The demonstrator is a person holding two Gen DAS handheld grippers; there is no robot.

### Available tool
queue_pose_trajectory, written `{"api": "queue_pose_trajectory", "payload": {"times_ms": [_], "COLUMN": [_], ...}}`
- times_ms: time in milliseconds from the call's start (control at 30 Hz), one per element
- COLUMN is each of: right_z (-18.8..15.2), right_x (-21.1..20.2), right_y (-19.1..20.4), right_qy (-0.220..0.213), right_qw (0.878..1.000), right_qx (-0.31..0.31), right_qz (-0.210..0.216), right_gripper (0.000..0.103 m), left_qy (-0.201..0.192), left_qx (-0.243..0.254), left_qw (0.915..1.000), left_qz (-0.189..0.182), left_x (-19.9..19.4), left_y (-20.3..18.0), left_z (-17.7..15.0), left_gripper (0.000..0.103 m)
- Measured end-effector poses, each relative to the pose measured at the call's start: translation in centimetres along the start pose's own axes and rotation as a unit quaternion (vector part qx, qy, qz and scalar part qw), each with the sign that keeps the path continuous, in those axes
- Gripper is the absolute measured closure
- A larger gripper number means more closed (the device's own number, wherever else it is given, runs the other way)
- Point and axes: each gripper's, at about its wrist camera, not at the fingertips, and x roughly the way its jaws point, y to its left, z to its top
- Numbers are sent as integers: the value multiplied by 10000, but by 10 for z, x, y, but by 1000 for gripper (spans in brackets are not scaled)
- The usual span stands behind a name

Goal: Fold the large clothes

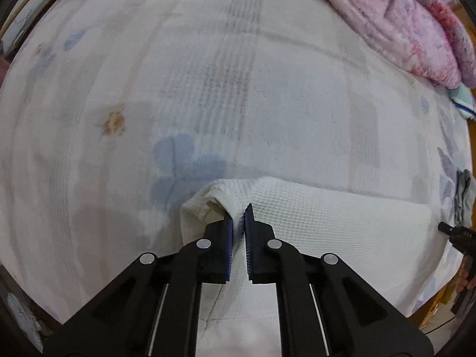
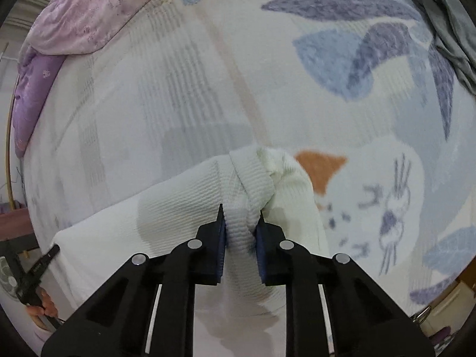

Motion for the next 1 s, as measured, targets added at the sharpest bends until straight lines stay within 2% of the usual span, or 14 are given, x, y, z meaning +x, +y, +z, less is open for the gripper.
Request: {"api": "queue_pose_trajectory", "payload": {"times_ms": [33, 67, 133, 200, 233, 333, 400, 467, 533, 733, 800, 900, 967, 1000], "right_z": [0, -4, -16, -36, -48, -74, -84, -100, -112, -130, -122, -114, -111, -109], "right_x": [-1, -6, -21, -38, -45, -34, 9, 54, 65, 73, 72, 52, 35, 23], "right_y": [0, 0, 2, 5, 3, 2, 2, -16, -29, -27, -31, -37, -37, -34], "right_qy": [42, -13, -150, -382, -481, -305, 283, 939, 1032, 1140, 1259, 1302, 1124, 996], "right_qw": [9993, 9988, 9980, 9952, 9941, 9951, 9952, 9857, 9858, 9839, 9844, 9876, 9916, 9934], "right_qx": [49, 78, -73, -295, -399, -568, -596, -591, -296, -601, -226, 295, 444, 377], "right_qz": [-356, -486, -603, -853, -885, -755, -723, -1272, -1289, -1239, -1211, -823, -454, -426], "right_gripper": [55, 48, 49, 49, 49, 81, 87, 98, 100, 100, 100, 79, 30, 26], "left_qy": [178, 204, 197, 215, 239, 543, 918, 1357, 1617, 1637, 1679, 1411, 1343, 1266], "left_qx": [123, 182, 322, 346, 295, -207, -464, -478, -378, -99, -179, -103, -69, -72], "left_qw": [9996, 9992, 9981, 9956, 9956, 9972, 9947, 9896, 9860, 9863, 9852, 9897, 9906, 9916], "left_qz": [201, 288, 477, 840, 857, 462, -52, -16, 145, 183, 276, 237, 246, 271], "left_x": [6, 3, -5, -17, -19, -18, 2, 27, 34, 28, 28, 6, -2, -10], "left_y": [-3, -3, -3, 6, 12, 36, 41, 36, 28, 25, 24, 13, 3, 0], "left_z": [2, -12, -29, -54, -61, -99, -126, -149, -167, -191, -186, -171, -164, -162], "left_gripper": [89, 86, 84, 70, 70, 70, 75, 81, 81, 83, 82, 80, 76, 70]}}
